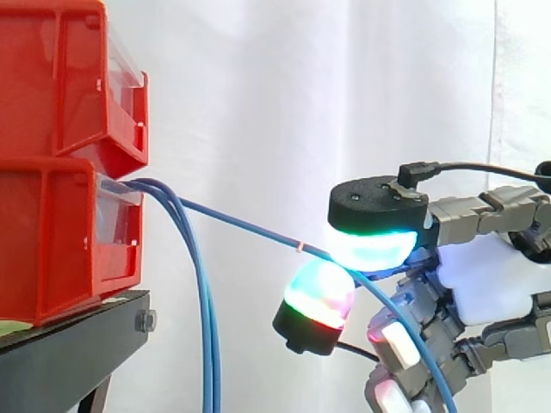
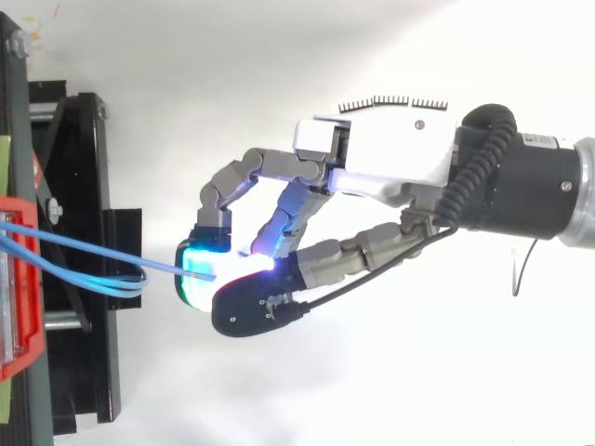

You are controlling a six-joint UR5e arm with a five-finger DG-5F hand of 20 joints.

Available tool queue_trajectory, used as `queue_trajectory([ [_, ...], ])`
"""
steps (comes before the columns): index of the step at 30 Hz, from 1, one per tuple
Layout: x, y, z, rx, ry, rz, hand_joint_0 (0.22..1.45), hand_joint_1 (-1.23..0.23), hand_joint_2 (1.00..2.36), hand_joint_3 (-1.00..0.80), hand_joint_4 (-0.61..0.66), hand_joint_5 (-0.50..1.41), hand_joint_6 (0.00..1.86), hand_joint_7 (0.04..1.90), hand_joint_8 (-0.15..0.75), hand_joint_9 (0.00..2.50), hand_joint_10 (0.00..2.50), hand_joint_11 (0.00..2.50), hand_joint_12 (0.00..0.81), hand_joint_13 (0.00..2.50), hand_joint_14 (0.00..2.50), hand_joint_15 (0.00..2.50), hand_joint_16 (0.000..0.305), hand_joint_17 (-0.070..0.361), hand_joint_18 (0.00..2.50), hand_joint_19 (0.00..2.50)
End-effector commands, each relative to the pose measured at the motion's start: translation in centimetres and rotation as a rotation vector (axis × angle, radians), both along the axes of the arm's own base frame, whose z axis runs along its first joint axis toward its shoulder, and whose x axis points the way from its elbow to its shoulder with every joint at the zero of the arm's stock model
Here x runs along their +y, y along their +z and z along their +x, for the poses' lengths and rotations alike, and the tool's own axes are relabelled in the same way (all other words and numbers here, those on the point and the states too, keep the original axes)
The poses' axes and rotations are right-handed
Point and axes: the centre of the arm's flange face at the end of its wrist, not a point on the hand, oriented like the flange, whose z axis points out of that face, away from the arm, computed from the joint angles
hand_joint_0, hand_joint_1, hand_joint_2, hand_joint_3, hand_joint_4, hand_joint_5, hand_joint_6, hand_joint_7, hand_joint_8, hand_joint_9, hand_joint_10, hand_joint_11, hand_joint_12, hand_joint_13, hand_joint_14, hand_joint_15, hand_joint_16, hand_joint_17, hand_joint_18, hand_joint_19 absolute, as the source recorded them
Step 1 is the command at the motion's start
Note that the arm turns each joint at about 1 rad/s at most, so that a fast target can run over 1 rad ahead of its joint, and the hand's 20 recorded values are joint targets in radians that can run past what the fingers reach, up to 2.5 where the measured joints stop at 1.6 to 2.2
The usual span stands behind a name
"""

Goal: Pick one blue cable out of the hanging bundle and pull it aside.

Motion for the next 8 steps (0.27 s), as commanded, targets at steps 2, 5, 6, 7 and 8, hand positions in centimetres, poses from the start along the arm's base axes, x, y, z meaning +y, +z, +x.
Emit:
queue_trajectory([
  [2,0.06,-0.01,0.01,0.000,0.001,0.000,0.59,-0.82,1.00,0.17,-0.15,-0.07,0.91,1.02,0.312,1.18,0.01,0.58,0.426,0.99,0.02,0.61,0.065,0.146,0.88,0.54],
  [5,-0.05,-0.01,0.00,0.000,-0.001,0.000,0.59,-0.82,1.00,0.17,-0.14,-0.07,0.91,1.02,0.313,1.18,0.01,0.58,0.428,0.99,0.02,0.61,0.065,0.146,0.89,0.54],
  [6,-0.05,-0.01,0.00,0.000,-0.001,0.000,0.59,-0.82,1.00,0.16,-0.14,-0.07,0.91,1.02,0.312,1.18,0.01,0.58,0.428,0.99,0.02,0.61,0.065,0.146,0.89,0.54],
  [7,0.06,-0.01,0.01,0.000,0.001,0.000,0.59,-0.82,1.00,0.17,-0.14,-0.07,0.91,1.02,0.314,1.18,0.01,0.58,0.427,0.99,0.02,0.61,0.065,0.146,0.89,0.53],
  [8,-0.05,-0.02,-0.02,0.001,-0.001,0.000,0.59,-0.82,1.00,0.16,-0.14,-0.07,0.91,1.02,0.311,1.18,0.02,0.58,0.427,0.99,0.02,0.61,0.065,0.145,0.89,0.54],
])
